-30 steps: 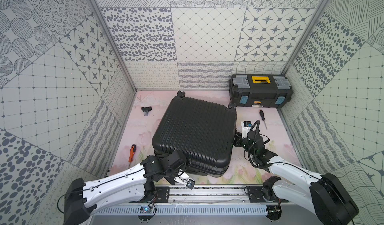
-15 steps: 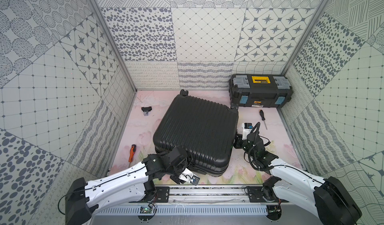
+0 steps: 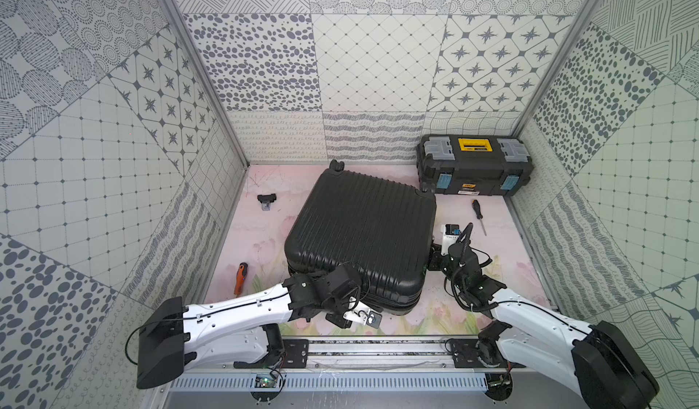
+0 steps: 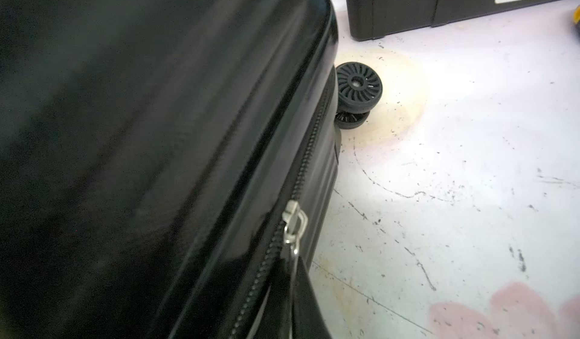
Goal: Open the suitcase zippers
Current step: Unzip the zipper on the suitcase.
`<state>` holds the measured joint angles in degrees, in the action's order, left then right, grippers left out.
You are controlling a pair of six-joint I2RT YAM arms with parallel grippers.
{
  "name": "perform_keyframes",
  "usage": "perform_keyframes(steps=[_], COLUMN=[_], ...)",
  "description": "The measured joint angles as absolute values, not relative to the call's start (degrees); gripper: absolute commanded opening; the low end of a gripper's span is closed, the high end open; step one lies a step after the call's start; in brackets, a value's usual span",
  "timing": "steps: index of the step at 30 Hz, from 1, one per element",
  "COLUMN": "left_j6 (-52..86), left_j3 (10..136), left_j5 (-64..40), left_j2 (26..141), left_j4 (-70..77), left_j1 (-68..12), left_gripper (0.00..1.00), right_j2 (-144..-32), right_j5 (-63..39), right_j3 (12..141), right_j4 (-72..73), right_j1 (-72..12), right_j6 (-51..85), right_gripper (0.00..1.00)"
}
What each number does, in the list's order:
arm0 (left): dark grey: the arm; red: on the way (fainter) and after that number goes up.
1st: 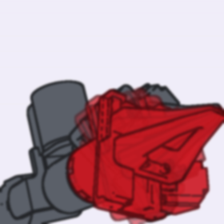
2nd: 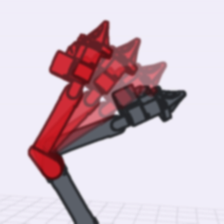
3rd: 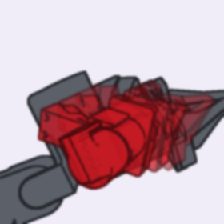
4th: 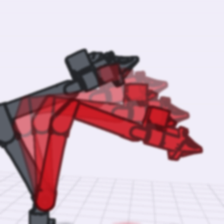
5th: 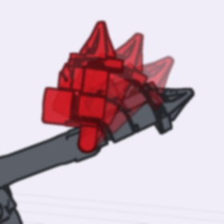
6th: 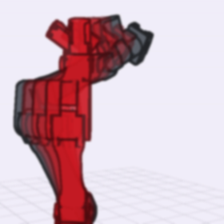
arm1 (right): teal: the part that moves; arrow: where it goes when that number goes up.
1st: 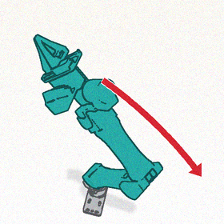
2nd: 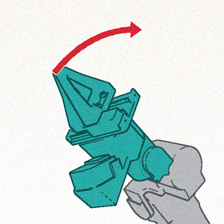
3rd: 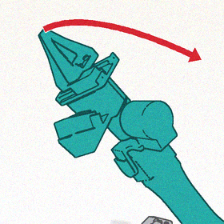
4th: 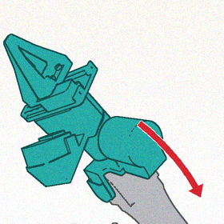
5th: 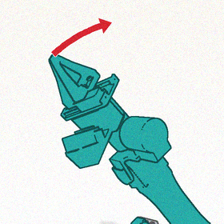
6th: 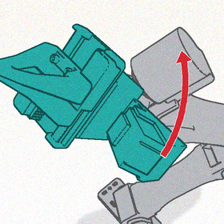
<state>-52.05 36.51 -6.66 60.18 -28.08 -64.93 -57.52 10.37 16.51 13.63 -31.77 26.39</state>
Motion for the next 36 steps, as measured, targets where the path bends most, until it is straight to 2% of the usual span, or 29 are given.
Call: perform_keyframes(steps=[8, 17, 23, 27, 36], left_j6=[-53.63, -55.11, -55.66, -55.09, -54.17], left_j3=[35.11, 33.15, 32.64, 32.64, 34.11], left_j5=[-0.54, 4.05, 5.37, 5.21, 2.83], left_j2=[51.33, 45.50, 44.80, 44.95, 45.50], left_j4=[-34.20, -43.00, -44.49, -42.94, -36.53], left_j1=[-65.19, -65.19, -65.19, -65.21, -65.25], left_gripper=[0.00, 0.00, 0.00, 0.21, 0.24], right_j2=[-55.83, -61.52, -62.33, -60.90, -58.41], right_j5=[9.67, 3.92, 0.69, -1.08, -2.63], right_j3=[15.05, 17.06, 17.67, 17.65, 17.12], right_j4=[14.02, 18.50, 18.61, 17.30, 14.98], right_j1=[-32.58, -24.88, -23.24, -23.00, -22.83], right_j6=[26.26, 25.02, 24.60, 24.58, 24.58], right_gripper=[0.00, 0.00, 0.00, 0.00, 0.00])
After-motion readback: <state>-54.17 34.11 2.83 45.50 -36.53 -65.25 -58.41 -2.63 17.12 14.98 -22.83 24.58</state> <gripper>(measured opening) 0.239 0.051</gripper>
